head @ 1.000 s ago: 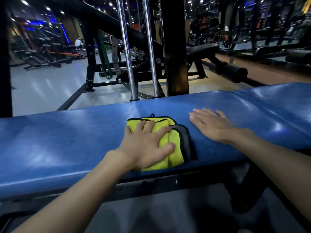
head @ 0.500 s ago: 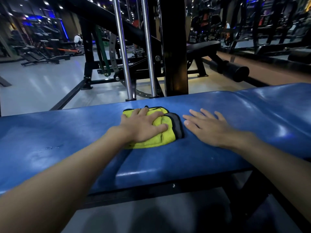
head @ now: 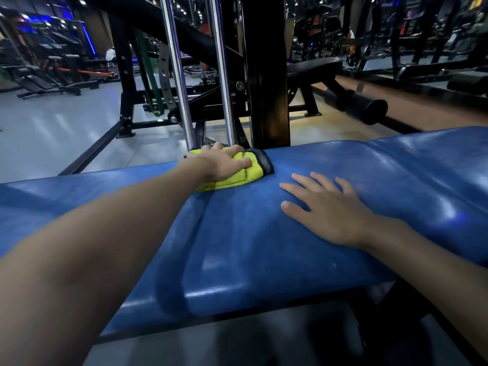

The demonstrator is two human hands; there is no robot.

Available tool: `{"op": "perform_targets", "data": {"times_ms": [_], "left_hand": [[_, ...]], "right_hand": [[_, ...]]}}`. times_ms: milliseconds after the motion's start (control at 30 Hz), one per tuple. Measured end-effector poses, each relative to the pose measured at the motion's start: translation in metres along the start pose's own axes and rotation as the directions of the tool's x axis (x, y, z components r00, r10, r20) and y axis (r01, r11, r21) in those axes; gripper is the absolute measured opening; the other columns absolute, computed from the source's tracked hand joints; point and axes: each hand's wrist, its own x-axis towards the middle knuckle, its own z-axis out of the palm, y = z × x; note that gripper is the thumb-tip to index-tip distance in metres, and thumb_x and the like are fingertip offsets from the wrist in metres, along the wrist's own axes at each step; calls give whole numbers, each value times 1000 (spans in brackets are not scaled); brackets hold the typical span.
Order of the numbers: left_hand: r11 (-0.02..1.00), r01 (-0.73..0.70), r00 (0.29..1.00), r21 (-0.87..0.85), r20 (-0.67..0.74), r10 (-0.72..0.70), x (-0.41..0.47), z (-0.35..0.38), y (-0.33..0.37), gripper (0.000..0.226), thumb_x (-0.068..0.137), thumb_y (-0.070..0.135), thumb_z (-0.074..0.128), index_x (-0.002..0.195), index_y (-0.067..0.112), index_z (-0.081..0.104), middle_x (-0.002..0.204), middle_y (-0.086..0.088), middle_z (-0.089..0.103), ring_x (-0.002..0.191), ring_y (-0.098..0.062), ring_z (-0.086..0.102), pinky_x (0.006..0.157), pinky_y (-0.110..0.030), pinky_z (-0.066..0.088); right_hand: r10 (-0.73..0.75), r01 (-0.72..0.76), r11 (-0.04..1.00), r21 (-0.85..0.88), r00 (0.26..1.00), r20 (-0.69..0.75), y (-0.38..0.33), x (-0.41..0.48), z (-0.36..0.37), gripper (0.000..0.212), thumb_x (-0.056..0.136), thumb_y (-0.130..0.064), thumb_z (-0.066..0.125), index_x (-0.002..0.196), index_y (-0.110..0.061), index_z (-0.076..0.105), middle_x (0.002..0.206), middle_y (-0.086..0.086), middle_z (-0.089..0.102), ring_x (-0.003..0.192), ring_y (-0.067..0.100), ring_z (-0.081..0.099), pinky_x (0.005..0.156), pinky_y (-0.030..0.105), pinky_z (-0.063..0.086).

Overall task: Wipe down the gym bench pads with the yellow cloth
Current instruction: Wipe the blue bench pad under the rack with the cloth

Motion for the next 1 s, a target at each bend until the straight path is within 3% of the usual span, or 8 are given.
{"op": "perform_targets", "data": {"times_ms": [200,467,667,767,833,900,1000], "left_hand": [[997,-38,997,62,-64,42,-47,11,0,60,89,75,25,146,59,22,162,-4,24,150,-32,17,111,-67,16],[991,-121,990,66,-66,125,-156,26,-10,62,86,79,20,146,61,21,165,0,18,151,-27,11,114,-66,12],[986,-134,987,99,-77,142,-223,37,-15,67,83,78,14,147,60,13,165,4,15,152,-21,6,117,-63,9],[993,-102,988,67,-106,109,-237,34,-11,68,85,80,15,149,59,7,166,3,11,153,-22,2,118,-63,6],[997,-46,985,63,-165,56,-241,36,-3,75,79,84,9,150,56,6,165,-1,15,152,-25,7,116,-63,11],[993,-19,983,114,-178,39,-240,42,4,84,73,85,2,150,53,5,164,-1,17,151,-28,11,113,-64,17],[990,-4,989,137,-147,24,-224,42,2,77,80,86,12,150,54,9,165,0,15,151,-29,10,112,-66,18]], "right_hand": [[12,-12,1000,28,1000,5,-2,-2,-2,63,92,-69,16,152,-49,17,165,-18,5,152,10,-4,121,49,-4],[15,-14,999,42,1000,-17,-3,-5,-5,61,95,-68,23,152,-45,25,165,-14,13,152,15,4,120,52,1],[81,-76,992,-106,996,46,-12,-5,-18,61,95,-71,20,152,-47,25,165,-13,13,153,19,2,115,61,-12],[49,-51,998,-24,997,-65,-24,-3,-19,57,99,-62,26,150,-38,35,163,-9,23,153,18,8,118,58,-5],[5,0,999,45,995,-103,-34,-2,-15,56,101,-57,26,152,-35,32,162,-8,26,152,15,10,120,54,-2],[-24,27,999,44,998,-61,-36,-1,-8,56,101,-58,24,153,-37,29,163,-10,21,152,15,7,120,54,-2],[-21,20,999,42,1000,21,-32,3,0,58,99,-63,20,154,-43,23,165,-13,10,153,16,1,119,54,-4]]}}
